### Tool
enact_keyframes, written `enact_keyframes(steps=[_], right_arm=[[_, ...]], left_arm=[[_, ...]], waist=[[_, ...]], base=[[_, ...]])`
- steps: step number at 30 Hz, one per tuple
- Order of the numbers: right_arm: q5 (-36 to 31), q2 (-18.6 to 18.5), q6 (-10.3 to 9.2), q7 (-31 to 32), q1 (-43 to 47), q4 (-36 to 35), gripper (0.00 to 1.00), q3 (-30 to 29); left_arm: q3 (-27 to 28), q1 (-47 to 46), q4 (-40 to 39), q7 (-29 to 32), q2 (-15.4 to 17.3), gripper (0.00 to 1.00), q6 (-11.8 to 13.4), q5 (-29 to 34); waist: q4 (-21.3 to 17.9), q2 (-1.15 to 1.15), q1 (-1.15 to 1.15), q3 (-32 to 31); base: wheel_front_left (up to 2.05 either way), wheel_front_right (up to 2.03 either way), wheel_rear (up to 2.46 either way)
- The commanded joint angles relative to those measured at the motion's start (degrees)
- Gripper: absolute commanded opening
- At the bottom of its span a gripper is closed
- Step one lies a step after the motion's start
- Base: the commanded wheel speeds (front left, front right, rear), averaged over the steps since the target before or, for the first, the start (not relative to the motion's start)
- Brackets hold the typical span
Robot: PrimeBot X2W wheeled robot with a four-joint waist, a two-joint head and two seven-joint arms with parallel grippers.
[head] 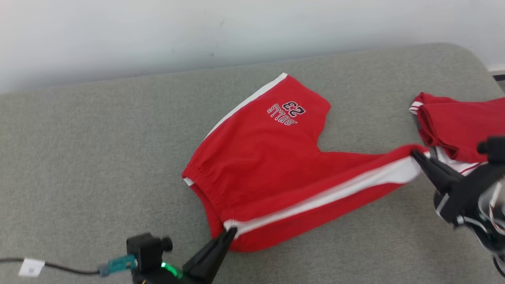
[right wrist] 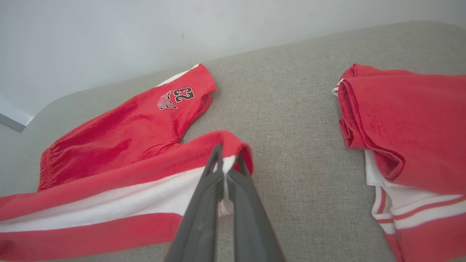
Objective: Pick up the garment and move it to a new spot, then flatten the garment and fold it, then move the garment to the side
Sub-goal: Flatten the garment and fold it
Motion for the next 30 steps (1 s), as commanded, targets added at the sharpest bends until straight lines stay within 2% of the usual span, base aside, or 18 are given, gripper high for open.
enact_keyframes(steps=[1,6,10,15,20,30], right_arm=[[-0.76,1.45,-0.05,1.18,-2.24,1.72,0.00,-0.10],[-3.28,8.24,-0.05,5.58,-12.70,11.26,0.00,0.19],[-4.66,11.46,-0.05,6.25,-19.59,16.81,0.00,0.87],[-6.22,12.79,-0.05,4.45,-26.77,21.91,0.00,2.07],[-6.84,13.02,-0.05,1.35,-32.50,24.66,0.00,4.33],[-6.71,14.15,-0.05,-3.99,-40.53,29.29,0.00,10.35]], left_arm=[[0.68,-1.10,1.01,-0.32,-0.89,0.00,-0.34,-1.33],[4.79,-5.38,6.02,-1.01,-7.48,0.00,-2.11,-8.63],[7.93,-8.44,8.76,-1.54,-10.68,0.00,-3.30,-12.58],[10.43,-12.66,11.43,-2.47,-13.30,0.00,-4.55,-14.65],[11.30,-16.66,13.99,-3.36,-15.11,0.00,-5.01,-13.89],[13.30,-20.10,17.64,-6.31,-18.30,0.00,-3.35,-11.91]], waist=[[1.35,-0.01,-0.01,1.73],[3.49,-0.01,-0.01,5.19],[5.36,-0.01,-0.01,7.92],[8.24,-0.01,-0.01,11.41],[10.59,-0.01,-0.01,14.70],[13.89,-0.01,-0.01,19.17]], base=[[0.00,0.00,0.00],[0.00,0.00,0.00],[0.00,0.00,0.00],[0.00,0.00,0.00],[0.00,0.00,0.00],[0.00,0.00,0.00]])
